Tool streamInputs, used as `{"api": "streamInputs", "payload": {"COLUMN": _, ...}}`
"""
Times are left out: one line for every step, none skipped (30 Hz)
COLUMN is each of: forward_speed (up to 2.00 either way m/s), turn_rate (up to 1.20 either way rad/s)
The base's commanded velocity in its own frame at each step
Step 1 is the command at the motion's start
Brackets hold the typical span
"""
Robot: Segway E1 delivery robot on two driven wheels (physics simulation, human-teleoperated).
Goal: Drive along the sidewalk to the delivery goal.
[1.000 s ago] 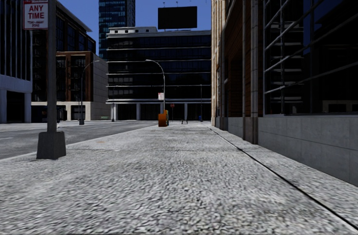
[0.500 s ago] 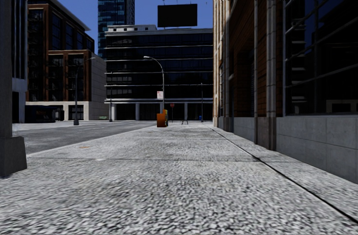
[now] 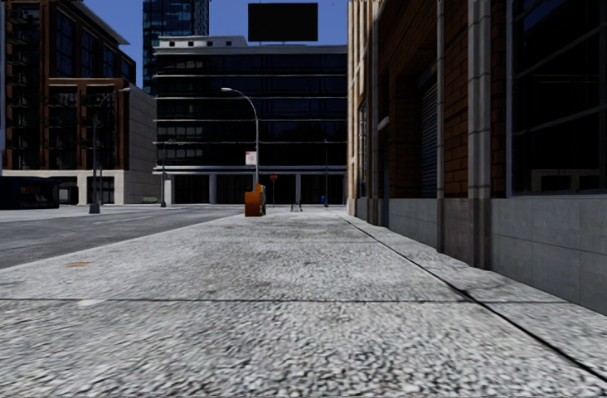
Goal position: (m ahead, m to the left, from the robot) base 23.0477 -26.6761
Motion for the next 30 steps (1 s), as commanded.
{"api": "streamInputs", "payload": {"forward_speed": 2.0, "turn_rate": -0.25}}
{"api": "streamInputs", "payload": {"forward_speed": 2.0, "turn_rate": -0.21}}
{"api": "streamInputs", "payload": {"forward_speed": 2.0, "turn_rate": -0.16}}
{"api": "streamInputs", "payload": {"forward_speed": 2.0, "turn_rate": -0.06}}
{"api": "streamInputs", "payload": {"forward_speed": 2.0, "turn_rate": -0.04}}
{"api": "streamInputs", "payload": {"forward_speed": 2.0, "turn_rate": -0.03}}
{"api": "streamInputs", "payload": {"forward_speed": 2.0, "turn_rate": -0.01}}
{"api": "streamInputs", "payload": {"forward_speed": 2.0, "turn_rate": 0.0}}
{"api": "streamInputs", "payload": {"forward_speed": 2.0, "turn_rate": 0.0}}
{"api": "streamInputs", "payload": {"forward_speed": 2.0, "turn_rate": 0.0}}
{"api": "streamInputs", "payload": {"forward_speed": 2.0, "turn_rate": 0.0}}
{"api": "streamInputs", "payload": {"forward_speed": 2.0, "turn_rate": 0.0}}
{"api": "streamInputs", "payload": {"forward_speed": 2.0, "turn_rate": 0.0}}
{"api": "streamInputs", "payload": {"forward_speed": 2.0, "turn_rate": 0.0}}
{"api": "streamInputs", "payload": {"forward_speed": 2.0, "turn_rate": 0.0}}
{"api": "streamInputs", "payload": {"forward_speed": 2.0, "turn_rate": 0.0}}
{"api": "streamInputs", "payload": {"forward_speed": 2.0, "turn_rate": 0.0}}
{"api": "streamInputs", "payload": {"forward_speed": 2.0, "turn_rate": 0.0}}
{"api": "streamInputs", "payload": {"forward_speed": 2.0, "turn_rate": 0.0}}
{"api": "streamInputs", "payload": {"forward_speed": 2.0, "turn_rate": 0.0}}
{"api": "streamInputs", "payload": {"forward_speed": 2.0, "turn_rate": 0.0}}
{"api": "streamInputs", "payload": {"forward_speed": 2.0, "turn_rate": 0.0}}
{"api": "streamInputs", "payload": {"forward_speed": 2.0, "turn_rate": 0.0}}
{"api": "streamInputs", "payload": {"forward_speed": 2.0, "turn_rate": 0.0}}
{"api": "streamInputs", "payload": {"forward_speed": 2.0, "turn_rate": 0.0}}
{"api": "streamInputs", "payload": {"forward_speed": 2.0, "turn_rate": 0.0}}
{"api": "streamInputs", "payload": {"forward_speed": 2.0, "turn_rate": 0.0}}
{"api": "streamInputs", "payload": {"forward_speed": 2.0, "turn_rate": 0.0}}
{"api": "streamInputs", "payload": {"forward_speed": 2.0, "turn_rate": 0.0}}
{"api": "streamInputs", "payload": {"forward_speed": 2.0, "turn_rate": 0.0}}
